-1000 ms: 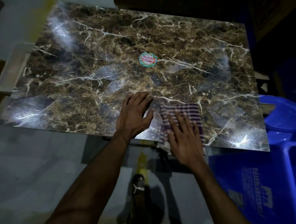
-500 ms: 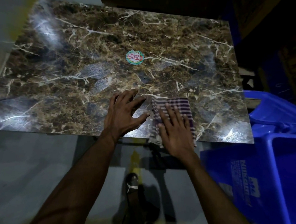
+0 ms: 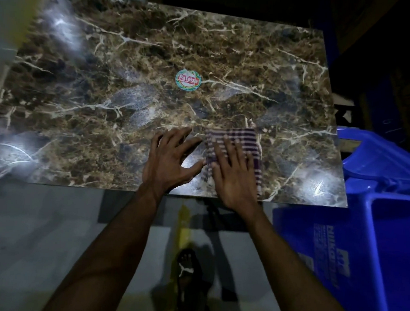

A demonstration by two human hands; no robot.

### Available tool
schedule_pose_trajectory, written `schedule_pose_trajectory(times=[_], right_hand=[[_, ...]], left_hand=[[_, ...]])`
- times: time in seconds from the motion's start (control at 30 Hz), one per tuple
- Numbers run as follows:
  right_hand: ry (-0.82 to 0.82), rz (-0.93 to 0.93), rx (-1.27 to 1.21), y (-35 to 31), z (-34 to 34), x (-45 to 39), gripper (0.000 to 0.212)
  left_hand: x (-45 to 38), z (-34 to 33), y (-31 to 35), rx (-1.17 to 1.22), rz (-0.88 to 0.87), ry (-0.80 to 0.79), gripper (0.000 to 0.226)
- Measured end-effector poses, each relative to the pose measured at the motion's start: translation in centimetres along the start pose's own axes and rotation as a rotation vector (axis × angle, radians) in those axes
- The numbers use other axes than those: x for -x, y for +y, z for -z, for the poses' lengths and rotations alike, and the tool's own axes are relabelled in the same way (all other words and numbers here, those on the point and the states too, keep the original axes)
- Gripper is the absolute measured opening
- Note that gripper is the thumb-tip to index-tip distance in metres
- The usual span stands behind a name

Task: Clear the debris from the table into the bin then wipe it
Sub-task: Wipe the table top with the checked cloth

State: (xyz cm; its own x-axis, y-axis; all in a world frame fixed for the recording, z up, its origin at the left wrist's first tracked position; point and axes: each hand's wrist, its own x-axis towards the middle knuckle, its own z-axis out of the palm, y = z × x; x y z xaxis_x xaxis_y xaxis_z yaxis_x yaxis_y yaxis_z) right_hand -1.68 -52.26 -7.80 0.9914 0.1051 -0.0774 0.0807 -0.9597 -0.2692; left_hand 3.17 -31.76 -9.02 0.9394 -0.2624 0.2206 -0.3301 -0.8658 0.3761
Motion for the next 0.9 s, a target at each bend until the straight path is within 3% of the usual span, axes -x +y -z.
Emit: schedule_pose_trajectory(times=[0.13, 0.27, 0.43, 0.53, 0.7, 0.9], right_hand=[[-0.063, 0.037, 0.05, 2.1, 0.3, 4.1, 0.059], [-0.061, -0.094, 0.021, 5.0, 1.2, 3.9, 0.059], [0.005, -0.283, -0.01, 2.9, 0.8, -0.8, 0.059], [-0.006, -0.23, -0.023, 1.3, 0.3, -1.3, 0.059], [-0.04, 0.048, 0.019, 1.6, 0.1, 4.1, 0.059], [-0.061, -0.089, 0.008, 6.6, 2.0, 5.4, 0.058]], left_hand=[[0.0, 0.0, 0.0, 0.013, 0.031, -0.02, 0.06], [-0.1, 0.0, -0.1, 0.014, 0.033, -0.031, 0.061], [-0.1, 0.0, -0.1, 0.018, 0.023, -0.008, 0.06], [0.0, -0.1, 0.0, 0.016, 0.024, -0.009, 0.06], [0.0, 0.1, 0.3, -0.011, 0.034, -0.057, 0.061], [0.0, 0.9, 0.9, -0.079, 0.04, -0.128, 0.061]])
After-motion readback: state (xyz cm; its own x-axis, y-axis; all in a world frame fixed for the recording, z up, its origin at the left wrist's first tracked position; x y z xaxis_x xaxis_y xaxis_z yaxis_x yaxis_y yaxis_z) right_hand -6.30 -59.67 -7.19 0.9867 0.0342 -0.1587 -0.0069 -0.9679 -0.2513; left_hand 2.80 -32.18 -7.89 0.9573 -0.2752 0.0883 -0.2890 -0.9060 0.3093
